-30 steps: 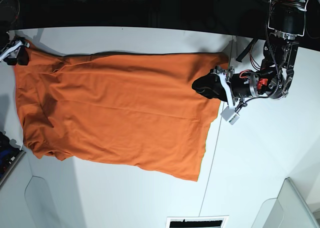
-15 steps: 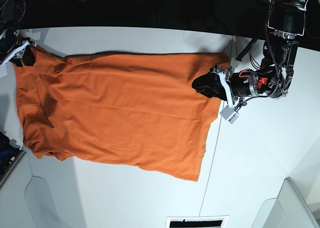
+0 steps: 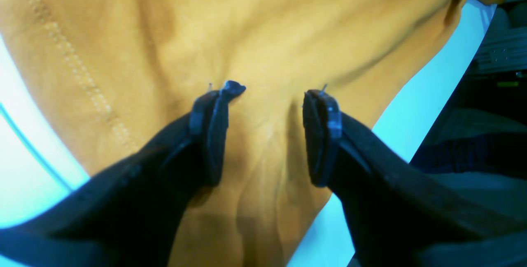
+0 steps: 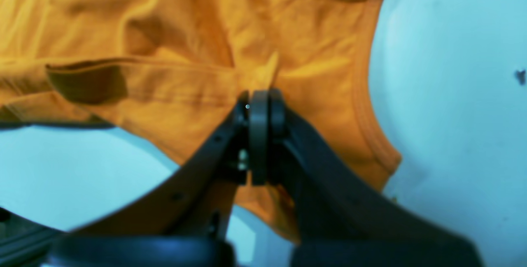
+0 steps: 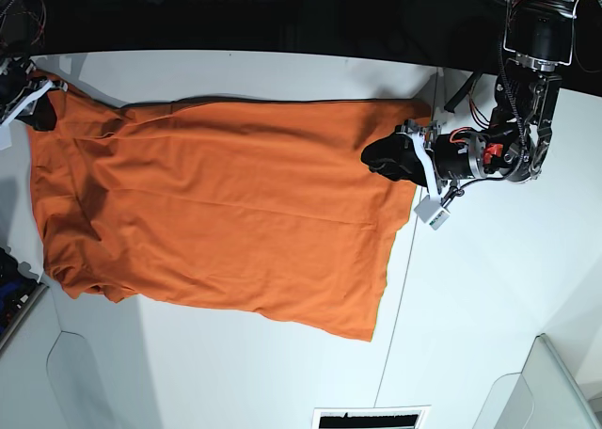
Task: Layout the t-shirt on the table in an organized manner, then fold the t-shirt properly
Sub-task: 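Hold the shirt edges with both grippers, adjusting the right gripper slightly, then release and regrasp the shirt hem with the right gripper, pulling it outward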
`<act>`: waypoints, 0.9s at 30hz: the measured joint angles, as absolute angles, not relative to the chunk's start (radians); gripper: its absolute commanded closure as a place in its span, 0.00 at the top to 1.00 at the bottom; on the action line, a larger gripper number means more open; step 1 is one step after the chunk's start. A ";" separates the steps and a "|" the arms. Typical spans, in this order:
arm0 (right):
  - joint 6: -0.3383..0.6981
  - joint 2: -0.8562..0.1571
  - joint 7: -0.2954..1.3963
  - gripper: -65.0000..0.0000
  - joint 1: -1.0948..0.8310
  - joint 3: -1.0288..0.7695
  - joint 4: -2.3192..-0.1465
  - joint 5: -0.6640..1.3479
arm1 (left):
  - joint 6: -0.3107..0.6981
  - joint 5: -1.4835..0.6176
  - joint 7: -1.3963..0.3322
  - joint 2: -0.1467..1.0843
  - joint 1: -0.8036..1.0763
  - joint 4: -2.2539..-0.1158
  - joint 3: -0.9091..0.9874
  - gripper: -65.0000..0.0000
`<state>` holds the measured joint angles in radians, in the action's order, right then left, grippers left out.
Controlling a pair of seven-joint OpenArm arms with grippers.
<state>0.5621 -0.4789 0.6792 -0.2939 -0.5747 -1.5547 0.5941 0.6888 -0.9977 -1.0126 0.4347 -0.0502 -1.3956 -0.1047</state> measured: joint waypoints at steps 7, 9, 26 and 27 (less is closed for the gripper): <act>0.562 -0.480 0.708 0.00 -0.366 -0.575 -1.693 0.608 | 0.689 -0.970 -0.991 0.435 -0.051 -1.396 -0.105 0.49; 0.562 -0.480 0.708 0.00 -0.397 -0.575 -1.740 0.606 | 0.689 -0.968 -0.985 0.435 -0.050 -1.396 -0.105 0.49; 0.573 -0.487 0.708 0.09 -0.642 -0.575 -1.875 0.523 | 0.689 -0.951 -0.978 0.435 -0.051 -1.396 -0.105 0.49; 0.572 -0.490 0.709 0.25 -0.647 -0.575 -1.875 0.529 | 0.689 -0.951 -0.978 0.435 -0.051 -1.396 -0.105 0.49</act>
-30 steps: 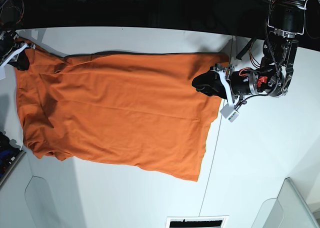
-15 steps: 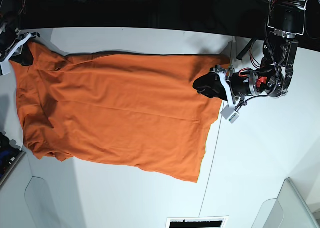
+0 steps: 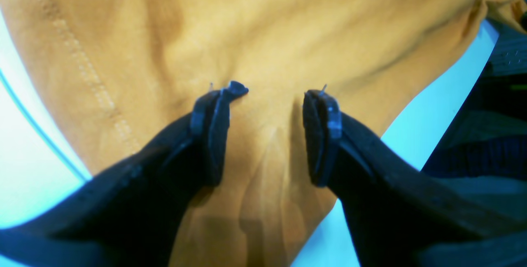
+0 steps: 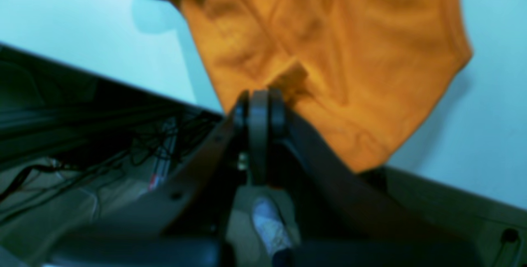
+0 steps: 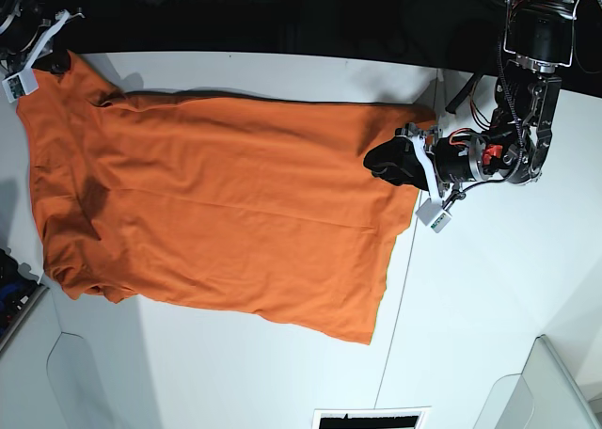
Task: Layout the t-shirt on the table in an organized manner, then fold the t-shirt properly
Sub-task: 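Release and regrasp the shirt hem with the right gripper, pulling it outward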
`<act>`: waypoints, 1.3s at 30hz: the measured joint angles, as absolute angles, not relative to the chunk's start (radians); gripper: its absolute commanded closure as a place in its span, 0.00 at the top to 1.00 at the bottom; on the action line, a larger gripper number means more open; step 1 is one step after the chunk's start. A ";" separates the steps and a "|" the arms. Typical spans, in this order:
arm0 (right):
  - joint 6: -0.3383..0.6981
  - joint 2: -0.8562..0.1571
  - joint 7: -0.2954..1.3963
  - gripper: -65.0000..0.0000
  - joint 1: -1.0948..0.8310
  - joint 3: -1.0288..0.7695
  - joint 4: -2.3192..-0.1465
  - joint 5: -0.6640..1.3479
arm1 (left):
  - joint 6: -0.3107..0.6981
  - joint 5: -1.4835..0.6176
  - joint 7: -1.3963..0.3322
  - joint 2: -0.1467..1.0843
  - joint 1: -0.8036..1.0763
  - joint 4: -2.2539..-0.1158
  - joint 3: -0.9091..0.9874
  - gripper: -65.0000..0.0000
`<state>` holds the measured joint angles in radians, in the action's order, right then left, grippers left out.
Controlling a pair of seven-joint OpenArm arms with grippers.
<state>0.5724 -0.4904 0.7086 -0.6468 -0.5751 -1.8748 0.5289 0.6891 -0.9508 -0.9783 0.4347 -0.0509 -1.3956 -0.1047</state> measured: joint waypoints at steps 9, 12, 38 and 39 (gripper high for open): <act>0.565 -0.510 0.685 0.50 -0.578 -0.631 -1.912 0.652 | 0.690 -0.951 -0.978 0.435 -0.051 -1.396 -0.105 0.49; 0.535 -0.513 0.678 0.50 -0.474 -0.671 -1.911 0.660 | 0.690 -0.956 -0.978 0.435 -0.050 -1.396 -0.105 0.49; 0.400 -0.508 0.568 0.50 0.304 -0.428 -1.087 0.497 | 0.690 -0.785 -0.759 0.450 -0.252 -1.291 -0.105 0.49; 0.399 -0.508 0.567 0.50 0.320 -0.398 -1.065 0.492 | 0.690 -0.773 -0.739 0.443 -0.265 -1.248 -0.105 0.49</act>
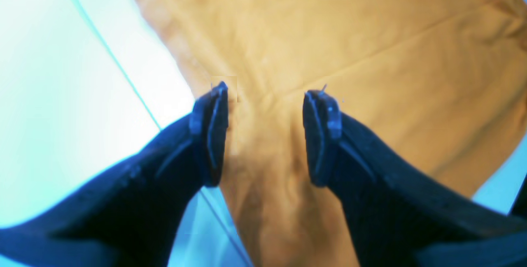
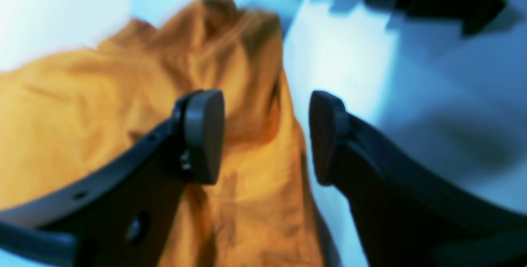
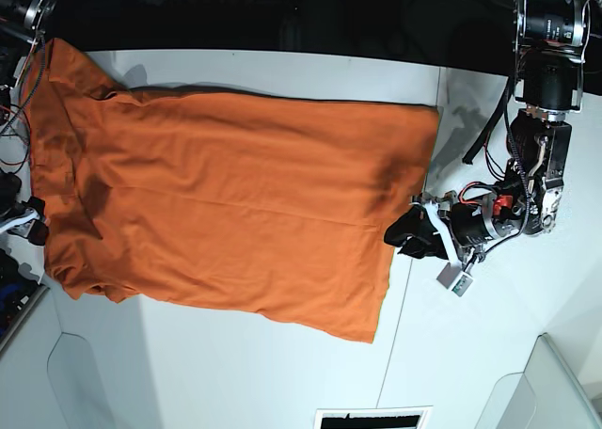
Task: Layout the t-shirt on the table in an organized manner, then fold the t-shirt properly
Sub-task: 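Release and regrasp the shirt hem with the right gripper, pulling it outward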
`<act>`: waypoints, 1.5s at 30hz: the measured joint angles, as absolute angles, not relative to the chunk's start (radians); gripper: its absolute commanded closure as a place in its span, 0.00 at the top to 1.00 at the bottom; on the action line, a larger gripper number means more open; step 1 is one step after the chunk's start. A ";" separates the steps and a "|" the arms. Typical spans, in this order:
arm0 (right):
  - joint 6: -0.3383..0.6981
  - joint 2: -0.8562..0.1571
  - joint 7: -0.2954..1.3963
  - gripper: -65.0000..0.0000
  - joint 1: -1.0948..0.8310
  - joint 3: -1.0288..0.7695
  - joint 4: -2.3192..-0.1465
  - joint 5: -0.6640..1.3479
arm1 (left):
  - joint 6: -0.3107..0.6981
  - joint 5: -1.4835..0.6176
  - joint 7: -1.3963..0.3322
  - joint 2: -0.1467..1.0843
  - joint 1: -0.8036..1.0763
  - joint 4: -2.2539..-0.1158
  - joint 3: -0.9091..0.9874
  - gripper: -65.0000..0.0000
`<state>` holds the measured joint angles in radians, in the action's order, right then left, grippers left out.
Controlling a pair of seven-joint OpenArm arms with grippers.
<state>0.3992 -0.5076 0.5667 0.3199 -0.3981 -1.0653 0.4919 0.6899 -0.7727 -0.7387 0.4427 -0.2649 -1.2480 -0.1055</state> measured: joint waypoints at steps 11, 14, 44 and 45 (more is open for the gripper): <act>0.402 -0.509 0.505 0.18 0.360 -0.108 -0.978 0.367 | 0.702 -0.723 -0.684 0.322 -0.404 -0.908 -0.104 0.47; 0.403 -0.514 0.521 0.16 0.357 -0.096 -0.980 0.344 | 0.714 -0.693 -0.679 0.338 -0.389 -0.904 -0.102 0.46; 0.455 -0.537 0.591 0.43 0.198 -0.356 -1.310 0.552 | 0.692 -0.838 -0.838 0.477 -0.175 -1.256 -0.105 0.39; 0.437 -0.531 0.575 0.43 0.220 -0.356 -1.301 0.525 | 0.691 -0.835 -0.835 0.476 -0.187 -1.256 -0.105 0.42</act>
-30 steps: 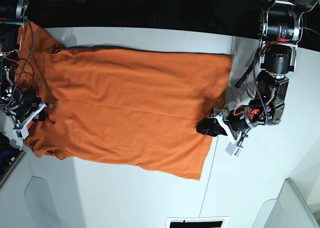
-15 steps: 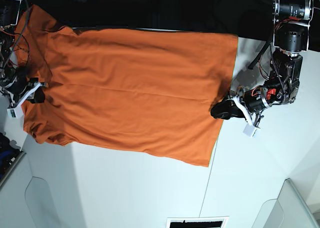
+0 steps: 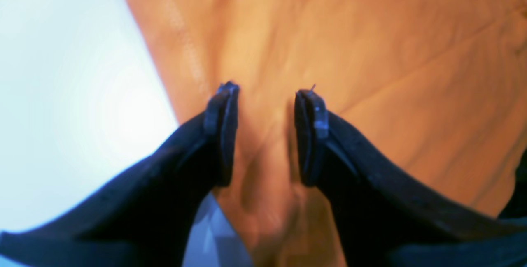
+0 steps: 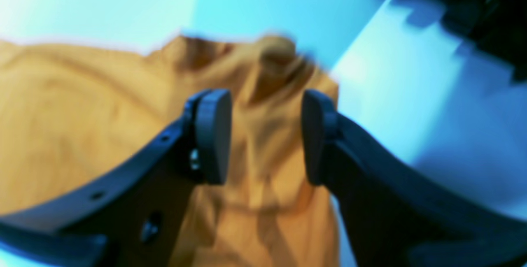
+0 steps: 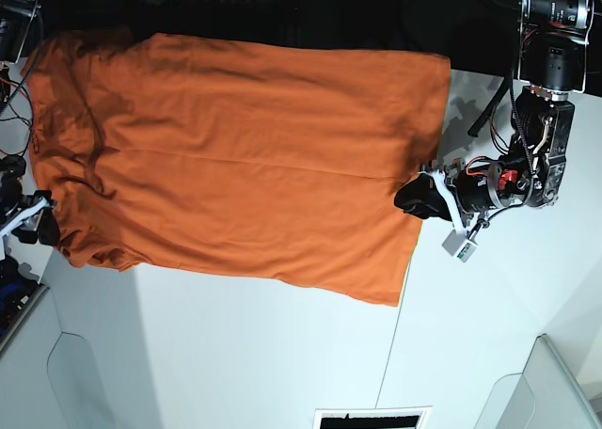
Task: Layout the t-shirt on the table in an organized manner, then fold the t-shirt properly
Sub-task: 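Release and regrasp the shirt hem with the right gripper, pulling it outward, then drag the shirt hem with the right gripper to straighten the shirt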
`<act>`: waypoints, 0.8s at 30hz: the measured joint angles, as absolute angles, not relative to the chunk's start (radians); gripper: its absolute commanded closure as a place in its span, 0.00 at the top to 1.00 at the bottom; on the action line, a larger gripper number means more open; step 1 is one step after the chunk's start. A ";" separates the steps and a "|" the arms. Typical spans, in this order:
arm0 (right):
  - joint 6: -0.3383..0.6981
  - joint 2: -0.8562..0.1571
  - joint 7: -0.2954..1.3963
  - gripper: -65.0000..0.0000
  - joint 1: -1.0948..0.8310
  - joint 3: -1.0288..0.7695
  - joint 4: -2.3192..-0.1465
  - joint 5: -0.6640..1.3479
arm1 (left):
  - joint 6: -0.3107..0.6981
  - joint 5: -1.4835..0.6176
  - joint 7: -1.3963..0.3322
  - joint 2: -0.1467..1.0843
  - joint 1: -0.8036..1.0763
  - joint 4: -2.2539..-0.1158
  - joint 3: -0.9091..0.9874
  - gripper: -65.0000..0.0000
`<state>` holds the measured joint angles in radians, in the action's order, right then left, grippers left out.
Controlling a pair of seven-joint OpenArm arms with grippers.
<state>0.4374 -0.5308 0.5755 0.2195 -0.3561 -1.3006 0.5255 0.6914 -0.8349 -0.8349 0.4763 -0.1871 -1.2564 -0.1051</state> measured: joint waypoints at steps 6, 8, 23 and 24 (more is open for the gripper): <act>0.409 -0.476 0.478 0.43 0.374 -0.358 -1.095 0.416 | 0.692 -0.810 -0.769 0.463 -0.236 -1.257 -0.105 0.47; 0.397 -0.452 0.459 0.43 0.432 -0.359 -0.981 0.390 | 0.691 -0.776 -0.734 0.462 -0.233 -1.254 -0.105 0.47; 0.374 -0.429 0.337 0.33 0.562 -0.112 -0.684 0.287 | 0.697 -0.719 -0.664 0.362 -0.244 -1.109 -0.104 0.56; 0.374 -0.426 0.321 0.25 0.562 -0.107 -0.684 0.287 | 0.697 -0.718 -0.664 0.360 -0.245 -1.108 -0.103 0.56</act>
<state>0.3737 -0.4263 0.3214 0.5625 -0.1074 -0.6842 0.2871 0.6968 -0.7177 -0.6643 0.3595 -0.2451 -1.1080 -0.1032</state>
